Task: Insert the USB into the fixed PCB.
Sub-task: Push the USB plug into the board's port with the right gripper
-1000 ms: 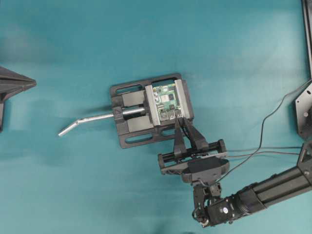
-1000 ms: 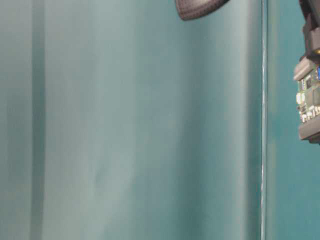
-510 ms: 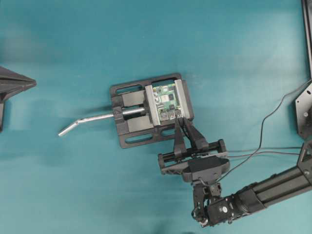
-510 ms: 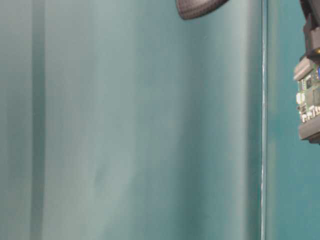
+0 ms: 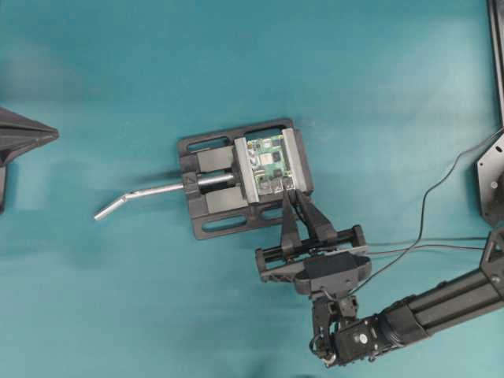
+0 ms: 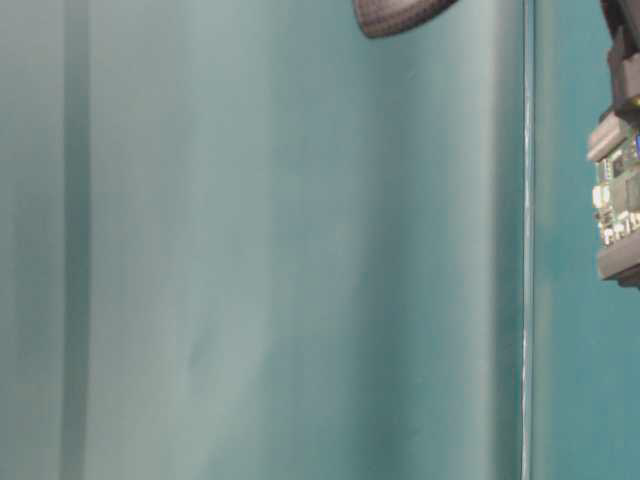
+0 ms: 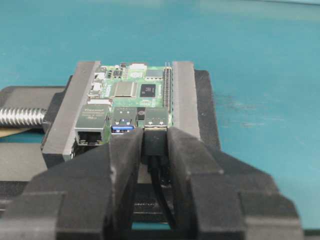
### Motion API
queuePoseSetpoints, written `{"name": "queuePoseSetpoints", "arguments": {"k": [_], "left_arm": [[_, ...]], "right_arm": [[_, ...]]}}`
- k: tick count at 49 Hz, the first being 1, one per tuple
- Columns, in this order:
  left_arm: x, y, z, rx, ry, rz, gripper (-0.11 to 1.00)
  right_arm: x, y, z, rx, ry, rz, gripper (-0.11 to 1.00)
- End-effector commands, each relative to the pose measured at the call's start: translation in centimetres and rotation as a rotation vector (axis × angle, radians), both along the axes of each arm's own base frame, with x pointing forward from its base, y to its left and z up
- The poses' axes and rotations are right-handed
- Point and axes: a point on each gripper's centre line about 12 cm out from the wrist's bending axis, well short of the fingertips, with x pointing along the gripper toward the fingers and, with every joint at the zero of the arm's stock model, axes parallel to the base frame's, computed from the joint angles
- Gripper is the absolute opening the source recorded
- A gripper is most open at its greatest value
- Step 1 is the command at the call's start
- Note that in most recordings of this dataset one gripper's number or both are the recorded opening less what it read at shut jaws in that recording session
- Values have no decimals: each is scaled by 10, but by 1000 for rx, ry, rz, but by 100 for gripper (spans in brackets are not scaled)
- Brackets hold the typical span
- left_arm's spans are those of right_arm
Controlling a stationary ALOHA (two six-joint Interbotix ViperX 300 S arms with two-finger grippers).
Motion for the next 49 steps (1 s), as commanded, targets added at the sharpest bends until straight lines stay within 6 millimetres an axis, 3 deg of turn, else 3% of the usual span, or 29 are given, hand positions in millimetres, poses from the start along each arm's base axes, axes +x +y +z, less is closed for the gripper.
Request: {"name": "queuePoseSetpoints", "arguments": {"k": [1,14,38,49], "left_arm": [[2,0,11,7,-24,-1,1],[2,0,11,5,-24,-1,1],[2,0,11,5,-24,-1,1],[2,0,11,5,-24,-1,1]], "right_arm": [[2,-1,9,12,-20,-7,21],[1,3,9,11,-21,0,29],[-3,14,10,13,-20,17,29],[-4,17,10,14,-20,23,37]]}}
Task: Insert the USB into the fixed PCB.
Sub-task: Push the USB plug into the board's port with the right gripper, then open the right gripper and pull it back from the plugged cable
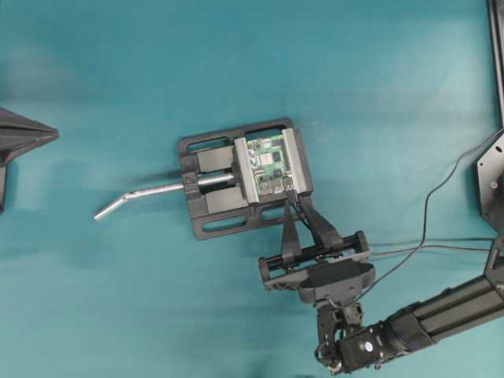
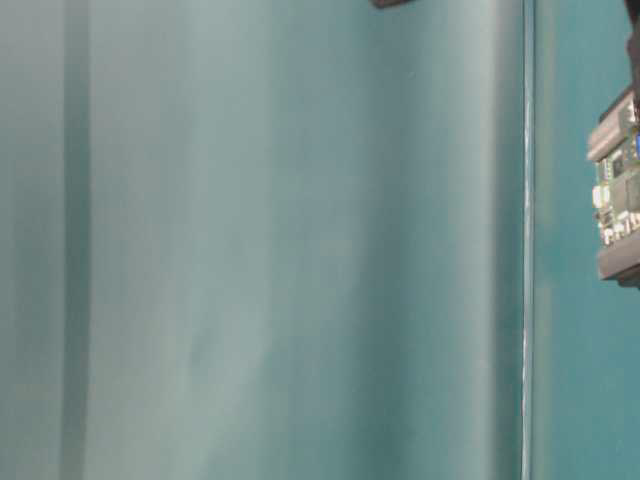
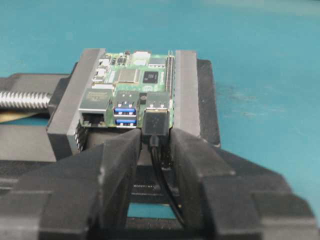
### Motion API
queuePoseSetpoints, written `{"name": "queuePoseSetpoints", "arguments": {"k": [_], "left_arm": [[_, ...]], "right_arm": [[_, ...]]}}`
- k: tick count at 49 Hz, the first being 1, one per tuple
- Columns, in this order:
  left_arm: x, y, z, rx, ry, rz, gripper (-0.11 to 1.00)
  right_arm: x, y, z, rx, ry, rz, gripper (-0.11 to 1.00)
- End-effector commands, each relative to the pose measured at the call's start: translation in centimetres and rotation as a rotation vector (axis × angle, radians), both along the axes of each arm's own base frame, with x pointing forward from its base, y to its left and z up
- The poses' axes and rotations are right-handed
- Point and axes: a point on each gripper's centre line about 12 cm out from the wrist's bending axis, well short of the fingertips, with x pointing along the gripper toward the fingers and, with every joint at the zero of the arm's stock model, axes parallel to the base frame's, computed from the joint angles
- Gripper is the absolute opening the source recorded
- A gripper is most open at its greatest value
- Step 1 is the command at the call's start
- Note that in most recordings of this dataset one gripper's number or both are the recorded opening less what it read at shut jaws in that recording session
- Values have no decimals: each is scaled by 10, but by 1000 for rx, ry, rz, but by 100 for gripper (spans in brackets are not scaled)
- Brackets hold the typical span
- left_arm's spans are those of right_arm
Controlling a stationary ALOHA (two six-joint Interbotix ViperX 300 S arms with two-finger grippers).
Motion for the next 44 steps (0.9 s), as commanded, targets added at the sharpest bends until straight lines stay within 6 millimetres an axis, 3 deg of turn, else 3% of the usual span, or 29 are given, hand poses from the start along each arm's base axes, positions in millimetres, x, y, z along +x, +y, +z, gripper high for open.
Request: {"name": "queuePoseSetpoints", "arguments": {"k": [1,12,23,35,44], "left_arm": [[2,0,12,7,-25,-3,1],[2,0,12,7,-25,-3,1],[2,0,12,7,-25,-3,1],[2,0,12,9,-25,-3,1],[2,0,12,7,-25,-3,1]], "right_arm": [[1,4,10,9,-27,2,38],[2,6,11,9,-26,8,49],[1,7,15,6,22,25,50],[-1,10,42,36,78,80,51],[-13,11,61,58,88,127,51]]}}
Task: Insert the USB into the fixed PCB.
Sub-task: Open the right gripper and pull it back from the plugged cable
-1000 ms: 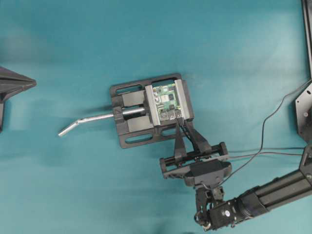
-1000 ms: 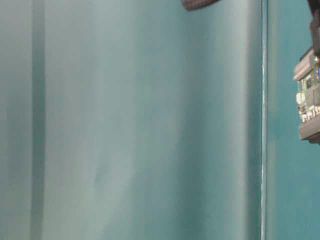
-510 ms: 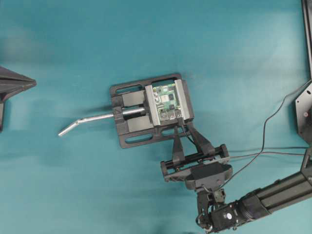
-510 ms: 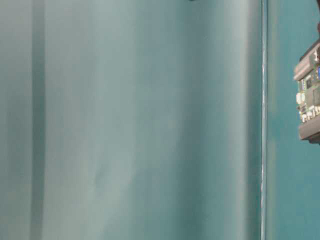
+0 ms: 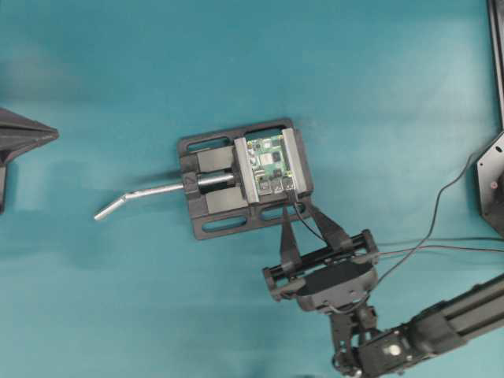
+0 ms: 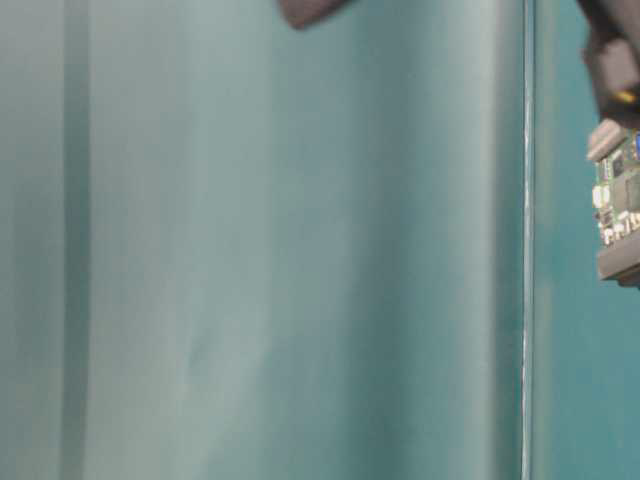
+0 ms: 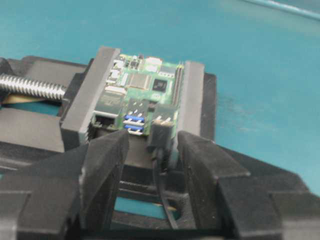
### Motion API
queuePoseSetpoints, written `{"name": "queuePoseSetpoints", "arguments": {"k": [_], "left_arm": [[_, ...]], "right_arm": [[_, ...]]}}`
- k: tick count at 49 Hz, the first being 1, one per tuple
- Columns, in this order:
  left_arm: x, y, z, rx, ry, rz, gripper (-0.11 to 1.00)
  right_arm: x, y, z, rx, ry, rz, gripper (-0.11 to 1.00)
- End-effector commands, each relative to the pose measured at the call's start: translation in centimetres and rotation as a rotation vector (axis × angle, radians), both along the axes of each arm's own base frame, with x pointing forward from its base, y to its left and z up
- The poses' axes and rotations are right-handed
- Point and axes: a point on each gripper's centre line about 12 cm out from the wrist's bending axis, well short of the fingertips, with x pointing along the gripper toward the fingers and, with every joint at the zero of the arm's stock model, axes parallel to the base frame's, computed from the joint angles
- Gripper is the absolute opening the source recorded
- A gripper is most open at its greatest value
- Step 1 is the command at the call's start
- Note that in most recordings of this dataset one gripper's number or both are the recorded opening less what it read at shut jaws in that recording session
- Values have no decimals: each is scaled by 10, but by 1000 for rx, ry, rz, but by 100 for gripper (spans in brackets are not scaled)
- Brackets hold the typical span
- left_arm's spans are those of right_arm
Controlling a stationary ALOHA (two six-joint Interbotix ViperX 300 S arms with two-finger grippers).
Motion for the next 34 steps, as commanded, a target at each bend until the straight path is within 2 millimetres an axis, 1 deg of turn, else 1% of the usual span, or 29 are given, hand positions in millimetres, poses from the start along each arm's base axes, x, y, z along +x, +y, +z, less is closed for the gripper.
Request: {"name": "queuePoseSetpoints", "arguments": {"k": [1,9,17,25,34], "left_arm": [[2,0,12,7,-25,-1,1],[2,0,12,7,-25,-1,1],[2,0,12,6,-25,-1,1],[3,0,12,6,-27,-1,1],[2,0,12,6,-25,-1,1]], "right_arm": [[-6,5,28,39,-53,27,51],[-16,4,37,50,-52,52,51],[-23,0,36,76,-34,124,51],[-31,-8,40,99,-25,245,51],[-48,-24,45,129,-8,361,51]]}}
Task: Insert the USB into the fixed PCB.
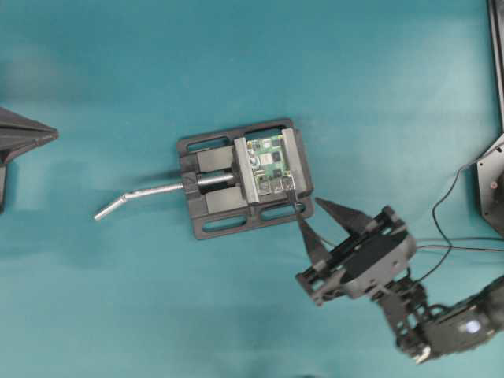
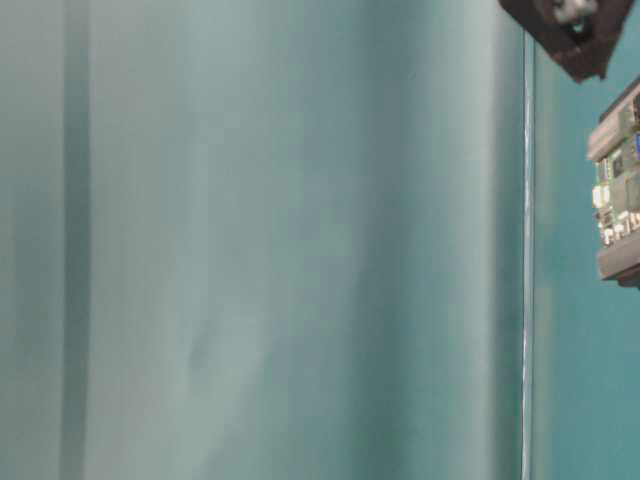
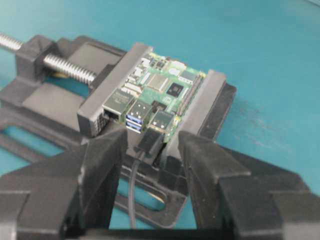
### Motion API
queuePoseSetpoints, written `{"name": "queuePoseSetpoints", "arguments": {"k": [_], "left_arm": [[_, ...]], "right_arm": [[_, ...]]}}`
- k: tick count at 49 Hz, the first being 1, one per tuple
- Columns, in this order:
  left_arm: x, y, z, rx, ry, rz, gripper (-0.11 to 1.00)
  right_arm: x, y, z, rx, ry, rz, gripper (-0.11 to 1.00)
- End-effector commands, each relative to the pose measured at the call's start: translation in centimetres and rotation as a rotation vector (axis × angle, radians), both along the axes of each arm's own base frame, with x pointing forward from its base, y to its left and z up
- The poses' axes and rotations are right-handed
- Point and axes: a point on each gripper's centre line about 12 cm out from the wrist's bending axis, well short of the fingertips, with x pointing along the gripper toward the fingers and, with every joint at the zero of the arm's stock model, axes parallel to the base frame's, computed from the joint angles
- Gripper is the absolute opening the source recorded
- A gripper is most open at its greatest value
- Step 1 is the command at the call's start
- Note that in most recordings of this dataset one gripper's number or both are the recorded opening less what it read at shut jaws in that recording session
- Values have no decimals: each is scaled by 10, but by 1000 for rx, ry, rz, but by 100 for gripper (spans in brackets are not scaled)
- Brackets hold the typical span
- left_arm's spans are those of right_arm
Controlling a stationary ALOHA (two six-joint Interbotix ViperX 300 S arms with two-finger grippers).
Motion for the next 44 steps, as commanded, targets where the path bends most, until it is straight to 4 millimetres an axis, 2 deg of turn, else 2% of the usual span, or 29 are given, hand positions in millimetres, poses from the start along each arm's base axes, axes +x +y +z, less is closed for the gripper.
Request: {"name": "queuePoseSetpoints", "arguments": {"k": [1,19,35,44], "left_arm": [[3,0,12,6,-27,-1,1],[2,0,12,6,-25,-1,1],[2,0,12,6,-25,-1,1],[3,0,12,6,-27,-1,1]], "right_arm": [[-7,-8,15,34,-28,57,51],[-28,-55,13,42,20,248,51],[-20,-80,16,97,82,541,51],[-16,-93,18,107,112,610,51]]}}
